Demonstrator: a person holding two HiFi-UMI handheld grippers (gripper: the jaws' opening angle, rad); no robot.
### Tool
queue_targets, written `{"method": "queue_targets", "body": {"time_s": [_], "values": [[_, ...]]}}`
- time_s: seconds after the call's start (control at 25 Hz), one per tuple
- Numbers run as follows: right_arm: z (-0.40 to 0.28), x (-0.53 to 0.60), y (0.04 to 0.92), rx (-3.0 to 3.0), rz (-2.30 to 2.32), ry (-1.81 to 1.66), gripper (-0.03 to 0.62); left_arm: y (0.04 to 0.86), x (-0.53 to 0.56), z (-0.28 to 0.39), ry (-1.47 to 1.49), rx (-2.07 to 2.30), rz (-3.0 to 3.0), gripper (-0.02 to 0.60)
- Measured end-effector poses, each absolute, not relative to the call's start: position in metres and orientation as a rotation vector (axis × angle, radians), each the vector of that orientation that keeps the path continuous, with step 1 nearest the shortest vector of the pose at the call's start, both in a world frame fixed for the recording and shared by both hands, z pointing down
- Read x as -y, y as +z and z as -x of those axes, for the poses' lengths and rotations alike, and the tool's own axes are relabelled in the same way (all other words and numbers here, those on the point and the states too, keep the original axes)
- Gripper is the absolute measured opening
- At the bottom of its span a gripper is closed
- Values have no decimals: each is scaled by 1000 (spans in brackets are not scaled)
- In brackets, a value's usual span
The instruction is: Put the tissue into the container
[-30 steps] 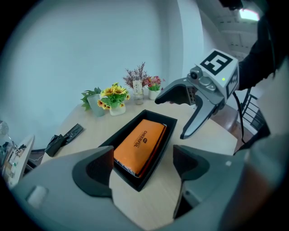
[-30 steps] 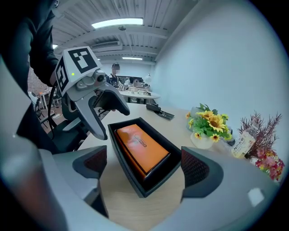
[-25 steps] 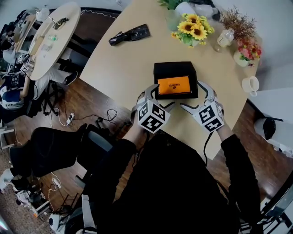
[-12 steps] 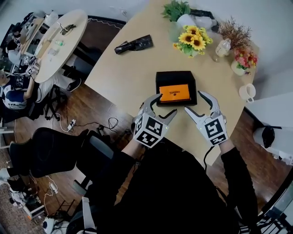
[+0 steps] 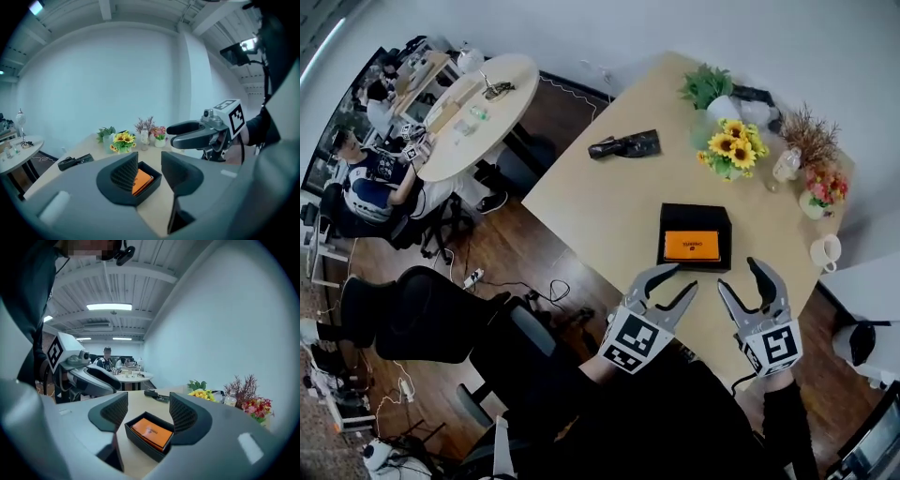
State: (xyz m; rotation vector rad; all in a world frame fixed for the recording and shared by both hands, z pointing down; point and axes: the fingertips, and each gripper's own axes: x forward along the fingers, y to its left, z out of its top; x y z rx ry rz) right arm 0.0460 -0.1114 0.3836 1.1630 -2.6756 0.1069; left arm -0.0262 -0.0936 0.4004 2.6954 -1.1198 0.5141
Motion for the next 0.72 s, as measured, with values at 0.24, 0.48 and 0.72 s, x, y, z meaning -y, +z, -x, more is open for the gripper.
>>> {"method": "queue_targets", "body": {"time_s": [0.24, 0.48, 0.72], "values": [[-47, 101, 353, 2748, -1240, 130, 272, 377, 76, 33, 430, 1152, -2702, 136], [-36, 98, 336, 2797, -1215, 88, 244, 360, 74, 38, 378, 1187, -2714, 135], [-30, 97, 323, 2814, -1206, 53, 233, 351, 72, 38, 367, 1184, -2726, 135]]}}
